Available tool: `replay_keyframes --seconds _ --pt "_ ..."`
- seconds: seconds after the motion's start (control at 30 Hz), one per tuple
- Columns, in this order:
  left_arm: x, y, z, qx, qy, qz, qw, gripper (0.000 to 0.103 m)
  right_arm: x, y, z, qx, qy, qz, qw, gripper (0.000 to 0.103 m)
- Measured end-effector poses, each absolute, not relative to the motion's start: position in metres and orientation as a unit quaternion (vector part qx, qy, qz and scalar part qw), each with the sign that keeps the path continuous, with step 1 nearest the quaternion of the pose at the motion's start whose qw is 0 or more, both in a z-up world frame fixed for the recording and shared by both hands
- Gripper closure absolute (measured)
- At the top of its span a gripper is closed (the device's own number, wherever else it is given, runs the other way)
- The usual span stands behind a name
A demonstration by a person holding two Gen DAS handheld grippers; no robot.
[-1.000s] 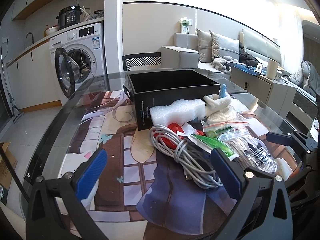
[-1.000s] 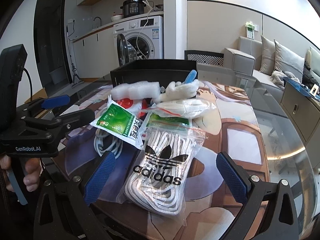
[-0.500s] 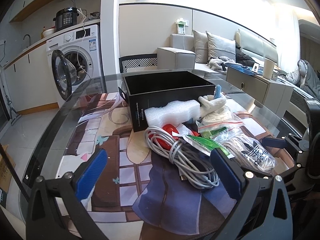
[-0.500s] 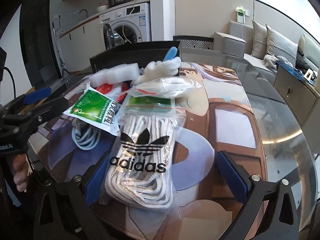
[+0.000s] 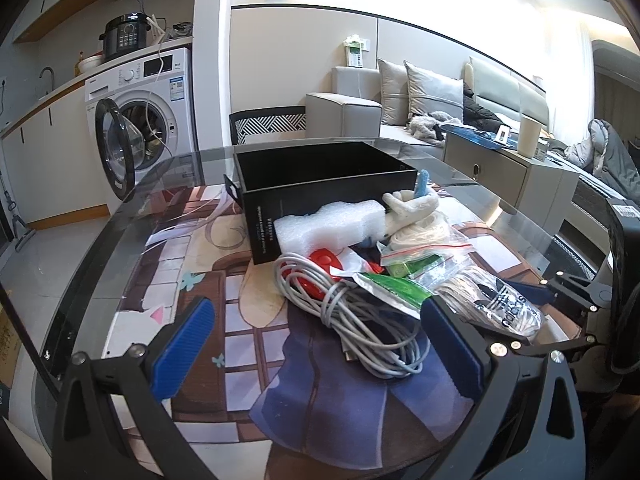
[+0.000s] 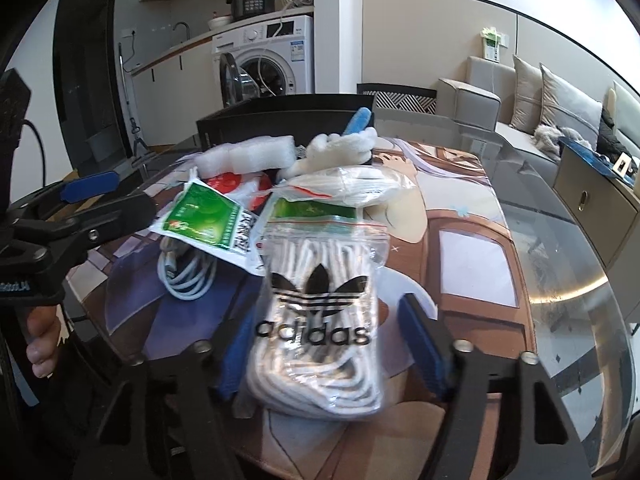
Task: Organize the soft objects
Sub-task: 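Lower the right gripper onto the clear adidas rope bag and close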
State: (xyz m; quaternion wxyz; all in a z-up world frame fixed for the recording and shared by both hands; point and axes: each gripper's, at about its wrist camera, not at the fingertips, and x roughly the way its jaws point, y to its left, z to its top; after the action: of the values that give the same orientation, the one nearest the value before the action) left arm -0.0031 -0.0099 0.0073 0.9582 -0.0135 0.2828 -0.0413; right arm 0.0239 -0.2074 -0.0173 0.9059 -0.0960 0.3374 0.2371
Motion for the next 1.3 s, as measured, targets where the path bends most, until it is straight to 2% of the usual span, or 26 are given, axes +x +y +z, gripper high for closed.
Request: replay_keyframes --seconds 0.03,0.13,0.57,0.8,0.87,0.93,1.1,1.3 --pt "-0.003 -0.011 0.008 -0.013 0.283 -0.045 0.958 0.0 0.023 -0.208 -0.017 -0.095 0.336 0.24 0.906 0.05" --pt "-0.002 -0.015 0.009 -0.012 0.284 -0.053 0.957 0.0 0.021 -0.21 -0.016 -0.087 0.333 0.248 0.906 0.055" --pt "0.012 -0.049 0.009 0.042 0.299 -0.095 0.948 0.0 0.015 -0.208 -0.016 -0.09 0.331 0.263 0.902 0.056" --pt "0.025 -0.049 0.006 0.024 0.321 -0.106 0.941 0.001 0.008 -0.195 -0.018 -0.104 0.328 0.29 0.893 0.056" --pt "0.027 -0.047 0.005 0.017 0.323 -0.108 0.94 0.007 0.007 -0.195 -0.018 -0.103 0.328 0.295 0.892 0.056" --pt "0.029 -0.043 0.004 0.007 0.328 -0.11 0.938 0.018 0.006 -0.194 -0.018 -0.104 0.328 0.295 0.891 0.056" --pt "0.027 -0.034 0.005 -0.007 0.327 -0.1 0.94 0.034 0.006 -0.194 -0.018 -0.103 0.328 0.296 0.891 0.056" --pt "0.015 -0.028 0.011 -0.016 0.314 -0.104 0.944 0.036 0.005 -0.194 -0.018 -0.103 0.328 0.296 0.891 0.056"
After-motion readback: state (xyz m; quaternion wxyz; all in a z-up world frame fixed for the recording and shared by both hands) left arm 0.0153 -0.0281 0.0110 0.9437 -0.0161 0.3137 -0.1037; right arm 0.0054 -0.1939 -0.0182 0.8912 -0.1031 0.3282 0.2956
